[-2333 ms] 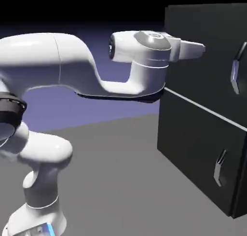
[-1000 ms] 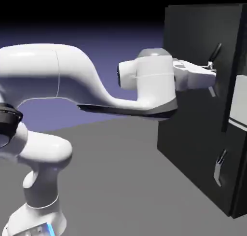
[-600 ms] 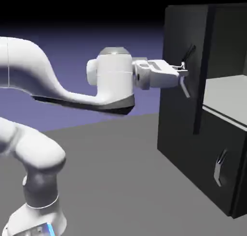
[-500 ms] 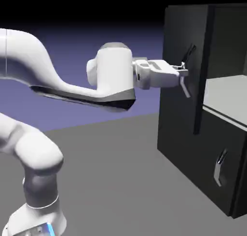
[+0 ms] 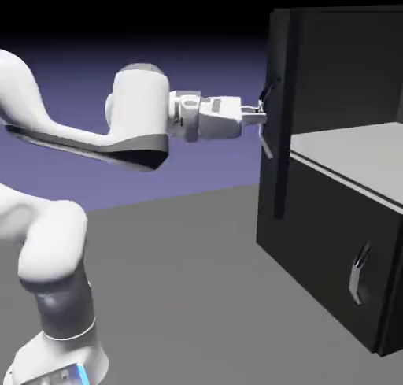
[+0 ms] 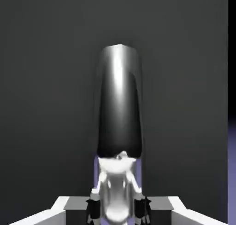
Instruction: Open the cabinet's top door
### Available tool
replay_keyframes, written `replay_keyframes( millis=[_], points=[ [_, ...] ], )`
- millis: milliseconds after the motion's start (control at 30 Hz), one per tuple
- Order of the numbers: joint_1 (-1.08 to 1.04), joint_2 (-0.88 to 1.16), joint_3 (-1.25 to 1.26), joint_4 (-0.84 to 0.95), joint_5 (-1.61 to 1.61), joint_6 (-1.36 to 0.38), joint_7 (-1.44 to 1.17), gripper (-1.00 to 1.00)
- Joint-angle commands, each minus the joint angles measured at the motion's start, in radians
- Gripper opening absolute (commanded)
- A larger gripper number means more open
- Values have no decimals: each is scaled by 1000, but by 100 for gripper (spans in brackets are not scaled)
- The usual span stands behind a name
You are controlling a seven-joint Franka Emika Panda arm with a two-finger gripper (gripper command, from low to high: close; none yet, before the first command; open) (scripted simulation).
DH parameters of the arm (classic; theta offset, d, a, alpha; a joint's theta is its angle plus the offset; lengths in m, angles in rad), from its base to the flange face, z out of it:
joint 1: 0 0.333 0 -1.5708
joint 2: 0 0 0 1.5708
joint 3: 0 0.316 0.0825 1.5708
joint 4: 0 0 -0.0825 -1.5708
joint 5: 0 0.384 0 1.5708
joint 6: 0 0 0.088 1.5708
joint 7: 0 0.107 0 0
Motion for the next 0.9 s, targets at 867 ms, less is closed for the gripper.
replay_keyframes(
  millis=[867],
  points=[
    [106,-499,339,-279,1060,-400,-756,-100]
  ],
)
